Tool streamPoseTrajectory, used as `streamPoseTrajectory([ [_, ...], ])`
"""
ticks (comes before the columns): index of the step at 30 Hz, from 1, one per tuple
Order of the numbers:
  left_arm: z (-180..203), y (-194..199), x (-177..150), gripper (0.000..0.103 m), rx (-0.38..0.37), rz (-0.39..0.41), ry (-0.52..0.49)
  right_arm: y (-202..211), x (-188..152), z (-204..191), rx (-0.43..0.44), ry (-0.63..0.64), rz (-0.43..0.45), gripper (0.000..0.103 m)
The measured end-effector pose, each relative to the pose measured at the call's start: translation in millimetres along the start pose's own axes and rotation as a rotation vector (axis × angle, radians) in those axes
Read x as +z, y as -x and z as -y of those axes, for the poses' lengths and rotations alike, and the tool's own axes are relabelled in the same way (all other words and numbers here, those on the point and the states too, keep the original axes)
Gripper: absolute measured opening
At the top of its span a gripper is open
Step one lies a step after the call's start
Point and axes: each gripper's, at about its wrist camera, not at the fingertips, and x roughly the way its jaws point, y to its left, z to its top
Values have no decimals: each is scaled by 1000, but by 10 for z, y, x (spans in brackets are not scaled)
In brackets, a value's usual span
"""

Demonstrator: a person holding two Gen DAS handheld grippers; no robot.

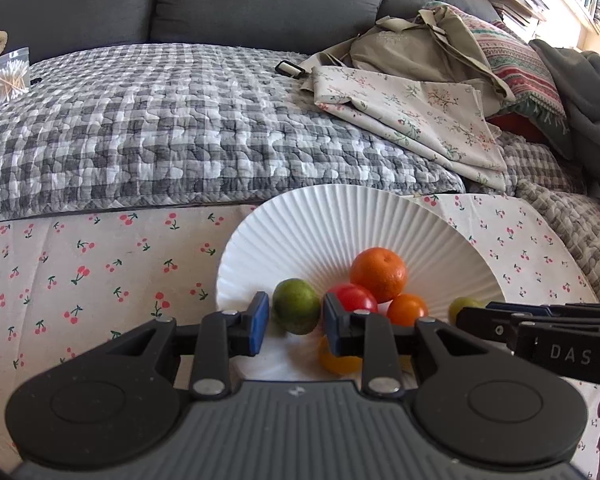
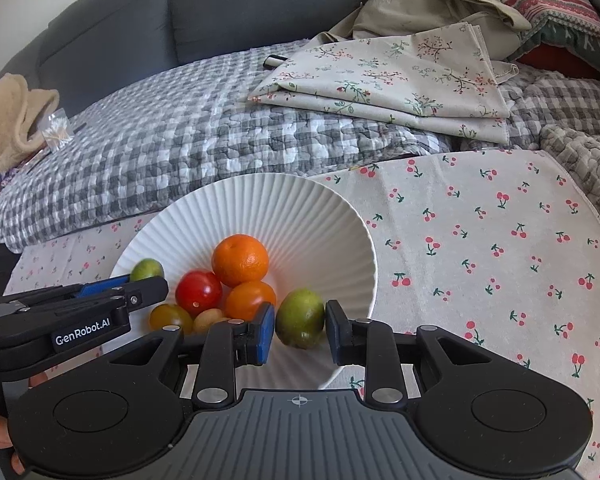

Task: Organize fruits
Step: 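Withdraw both tools from the bowl toward the last kiwi and mandarin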

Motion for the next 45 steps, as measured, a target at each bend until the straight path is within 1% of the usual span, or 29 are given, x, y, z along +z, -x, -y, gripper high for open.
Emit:
streamPoseTrajectory([
  [4,-34,91,6,37,-2,7,12,93,23,11,-1,-10,14,28],
  [9,-25,234,23,40,-12,16,17,213,40,38,28,-38,14,29],
  [11,-5,303,27,46,-6,21,8,236,19,15,35,-34,0,31],
  [13,10,381,22,54,7,29,-8,263,2,-18,34,-22,-7,34],
  [14,9,420,17,55,17,32,-10,280,-7,-30,38,-19,-11,36],
  [17,-6,516,-3,58,33,26,-8,348,-31,-61,40,-21,-19,48],
  [18,-9,545,-14,63,44,22,-7,372,-40,-70,44,-23,-24,57],
  [19,-11,573,-30,71,61,17,-6,401,-52,-81,50,-25,-27,64],
  [21,-23,637,-71,78,96,18,-9,462,-77,-108,60,-23,-28,70],
  [23,-29,706,-116,81,128,12,-21,527,-91,-128,70,-28,-30,73],
  [25,-49,780,-159,87,155,6,-11,612,-101,-123,91,-55,-29,79],
  [29,-76,918,-273,89,150,-9,30,764,-106,-101,133,-104,-28,83],
  [32,-41,1017,-332,89,142,-15,14,862,-114,-102,121,-105,-19,85],
  [36,-68,1122,-406,90,143,-18,32,998,-152,-85,93,-103,-8,86],
  [38,-75,1142,-451,90,148,-31,26,1058,-177,-86,94,-104,-6,86],
  [41,-74,1183,-512,90,179,-32,9,1147,-231,-142,115,-86,-6,86],
  [45,-116,1214,-557,90,186,-32,18,1240,-331,-287,118,-18,2,86],
])
